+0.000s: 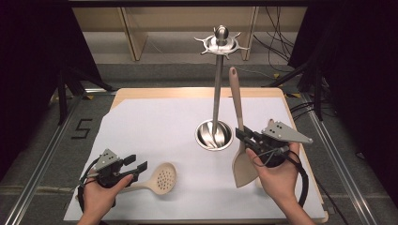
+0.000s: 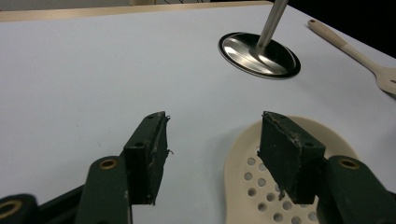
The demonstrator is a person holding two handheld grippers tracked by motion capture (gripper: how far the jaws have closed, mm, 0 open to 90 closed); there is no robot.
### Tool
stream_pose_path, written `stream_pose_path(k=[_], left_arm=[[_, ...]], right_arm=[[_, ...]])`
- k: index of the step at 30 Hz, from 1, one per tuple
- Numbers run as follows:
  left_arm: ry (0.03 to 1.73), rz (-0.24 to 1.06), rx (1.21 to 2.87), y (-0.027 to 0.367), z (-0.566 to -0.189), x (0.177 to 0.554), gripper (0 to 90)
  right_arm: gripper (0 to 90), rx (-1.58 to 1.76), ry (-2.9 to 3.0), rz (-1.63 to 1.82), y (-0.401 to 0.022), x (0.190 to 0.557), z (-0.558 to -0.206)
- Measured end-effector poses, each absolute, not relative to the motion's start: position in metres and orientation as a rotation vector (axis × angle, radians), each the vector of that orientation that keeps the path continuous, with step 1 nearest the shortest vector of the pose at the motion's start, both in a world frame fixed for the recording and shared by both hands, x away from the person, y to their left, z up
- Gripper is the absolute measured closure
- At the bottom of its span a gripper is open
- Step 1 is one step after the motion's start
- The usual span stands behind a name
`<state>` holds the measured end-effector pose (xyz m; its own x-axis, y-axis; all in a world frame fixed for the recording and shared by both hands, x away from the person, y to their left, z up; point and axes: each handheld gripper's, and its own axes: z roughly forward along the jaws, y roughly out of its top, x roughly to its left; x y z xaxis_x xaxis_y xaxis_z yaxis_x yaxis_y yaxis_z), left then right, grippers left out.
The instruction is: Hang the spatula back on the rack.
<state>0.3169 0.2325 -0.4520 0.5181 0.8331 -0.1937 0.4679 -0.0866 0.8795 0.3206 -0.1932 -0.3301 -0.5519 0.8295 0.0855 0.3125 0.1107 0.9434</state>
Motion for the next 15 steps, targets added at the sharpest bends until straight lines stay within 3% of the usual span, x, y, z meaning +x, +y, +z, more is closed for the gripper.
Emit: stream_pose_path(k=[15], left_arm=[[1.102,0.443,1.727,0.2323,-0.4521,0.3169,41.0]], right_arm=[[79.3,1.073,1.894,1.451,-0.1932,0.3210,-0.3230]])
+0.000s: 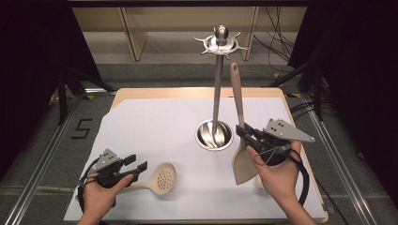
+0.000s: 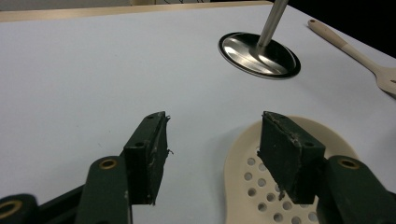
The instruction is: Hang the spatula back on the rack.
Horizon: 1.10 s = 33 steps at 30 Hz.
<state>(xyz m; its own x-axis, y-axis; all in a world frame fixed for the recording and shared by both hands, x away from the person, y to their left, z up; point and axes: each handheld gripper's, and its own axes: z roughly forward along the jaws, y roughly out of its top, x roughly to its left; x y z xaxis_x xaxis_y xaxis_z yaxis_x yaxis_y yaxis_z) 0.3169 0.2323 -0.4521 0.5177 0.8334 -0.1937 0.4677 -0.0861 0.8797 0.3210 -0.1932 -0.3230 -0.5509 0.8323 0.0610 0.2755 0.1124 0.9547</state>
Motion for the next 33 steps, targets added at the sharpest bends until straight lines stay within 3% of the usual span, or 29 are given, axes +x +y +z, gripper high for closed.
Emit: stream_pose_path(k=[33], left_arm=[[1.113,0.441,1.724,0.232,-0.452,0.316,41.0]], right_arm=[[79.3,1.056,1.864,1.453,-0.183,0.327,-0.311]])
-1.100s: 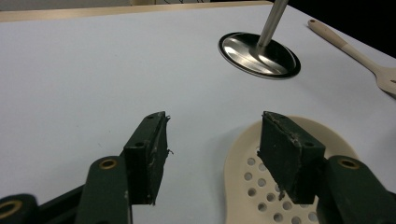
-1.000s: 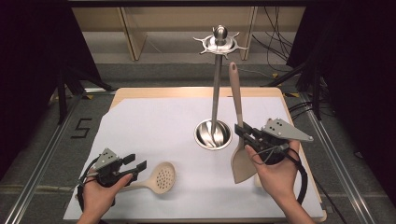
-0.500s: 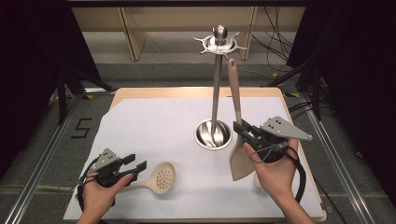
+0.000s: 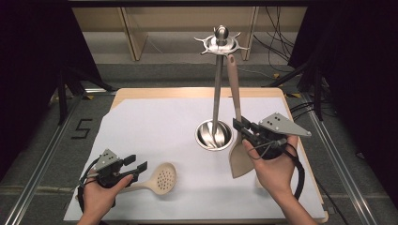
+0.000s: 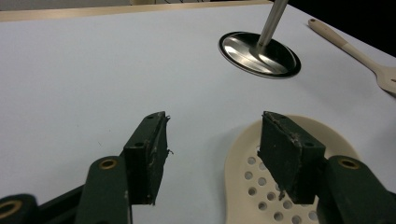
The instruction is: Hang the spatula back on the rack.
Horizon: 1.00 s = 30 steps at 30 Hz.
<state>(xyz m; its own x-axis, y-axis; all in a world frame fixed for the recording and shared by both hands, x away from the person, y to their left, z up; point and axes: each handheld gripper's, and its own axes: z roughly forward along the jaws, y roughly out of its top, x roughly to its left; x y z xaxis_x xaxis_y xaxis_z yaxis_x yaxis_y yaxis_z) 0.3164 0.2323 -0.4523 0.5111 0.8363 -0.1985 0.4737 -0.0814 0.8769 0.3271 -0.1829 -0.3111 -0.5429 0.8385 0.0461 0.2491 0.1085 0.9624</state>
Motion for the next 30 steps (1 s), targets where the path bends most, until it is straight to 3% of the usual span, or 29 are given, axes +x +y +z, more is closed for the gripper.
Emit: stream_pose_path(k=[30], left_arm=[[1.103,0.448,1.730,0.233,-0.452,0.316,41.0]], right_arm=[[79.3,1.105,1.868,1.401,-0.174,0.338,-0.313]])
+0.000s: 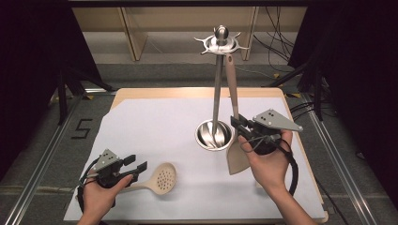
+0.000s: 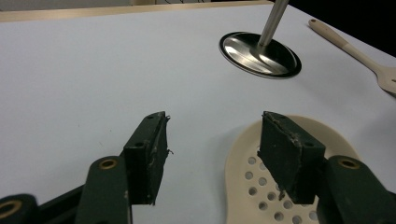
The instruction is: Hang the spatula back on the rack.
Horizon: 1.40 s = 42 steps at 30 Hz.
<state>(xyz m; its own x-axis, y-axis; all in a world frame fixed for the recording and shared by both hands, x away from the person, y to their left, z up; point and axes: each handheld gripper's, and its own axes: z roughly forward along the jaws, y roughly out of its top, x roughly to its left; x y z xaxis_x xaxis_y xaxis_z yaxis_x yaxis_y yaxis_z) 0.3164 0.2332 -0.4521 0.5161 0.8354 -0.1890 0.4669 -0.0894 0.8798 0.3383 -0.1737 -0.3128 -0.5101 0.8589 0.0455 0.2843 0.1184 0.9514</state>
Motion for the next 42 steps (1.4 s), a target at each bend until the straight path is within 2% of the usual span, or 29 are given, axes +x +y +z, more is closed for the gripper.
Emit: stream_pose_path(k=[42], left_arm=[[1.102,0.445,1.734,0.234,-0.452,0.316,41.2]], right_arm=[[78.4,1.127,1.894,1.339,-0.155,0.366,-0.323]])
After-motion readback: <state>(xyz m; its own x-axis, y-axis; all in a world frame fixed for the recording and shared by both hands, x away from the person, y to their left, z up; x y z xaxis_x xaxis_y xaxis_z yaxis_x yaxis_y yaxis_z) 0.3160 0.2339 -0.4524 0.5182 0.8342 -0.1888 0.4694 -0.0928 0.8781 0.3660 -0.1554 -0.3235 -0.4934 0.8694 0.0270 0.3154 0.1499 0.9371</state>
